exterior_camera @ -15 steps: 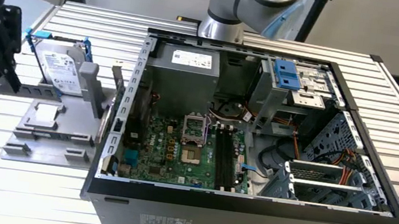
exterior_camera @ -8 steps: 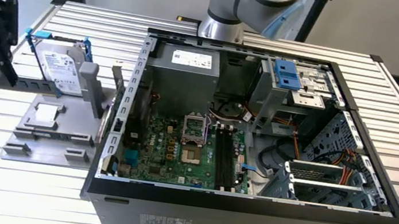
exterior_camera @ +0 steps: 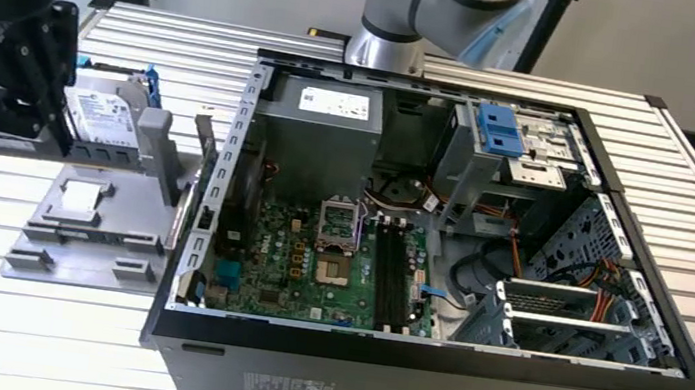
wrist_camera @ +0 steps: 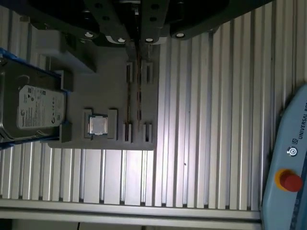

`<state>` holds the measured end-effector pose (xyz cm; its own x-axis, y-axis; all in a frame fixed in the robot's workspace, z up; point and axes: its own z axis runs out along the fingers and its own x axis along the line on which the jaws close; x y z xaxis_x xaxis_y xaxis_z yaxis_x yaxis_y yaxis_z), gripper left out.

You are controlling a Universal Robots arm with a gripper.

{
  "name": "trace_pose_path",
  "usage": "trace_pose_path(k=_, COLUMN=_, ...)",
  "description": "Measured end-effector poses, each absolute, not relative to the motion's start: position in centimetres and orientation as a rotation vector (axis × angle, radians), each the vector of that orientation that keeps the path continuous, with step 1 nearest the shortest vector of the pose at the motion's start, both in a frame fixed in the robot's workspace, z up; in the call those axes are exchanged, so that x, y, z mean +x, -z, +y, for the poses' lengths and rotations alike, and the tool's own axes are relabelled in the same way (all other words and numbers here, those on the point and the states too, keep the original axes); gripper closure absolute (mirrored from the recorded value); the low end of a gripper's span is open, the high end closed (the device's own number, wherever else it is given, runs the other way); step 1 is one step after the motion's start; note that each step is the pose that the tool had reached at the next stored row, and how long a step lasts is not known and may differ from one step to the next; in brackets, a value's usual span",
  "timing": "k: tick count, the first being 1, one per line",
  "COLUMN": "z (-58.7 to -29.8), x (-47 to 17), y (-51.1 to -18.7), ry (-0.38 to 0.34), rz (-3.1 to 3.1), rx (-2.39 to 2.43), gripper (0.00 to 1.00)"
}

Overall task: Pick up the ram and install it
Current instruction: 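Pick up the ram and move it above insertion slot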

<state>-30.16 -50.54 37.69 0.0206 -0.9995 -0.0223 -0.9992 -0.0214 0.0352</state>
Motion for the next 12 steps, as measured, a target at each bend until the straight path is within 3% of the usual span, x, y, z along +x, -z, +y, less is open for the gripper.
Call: trace_pose_path(k=12, z=-50.5, x=-24.7, y=-37.7, ry=0.082, rz=-2.183, rx=2.229, gripper=1.00)
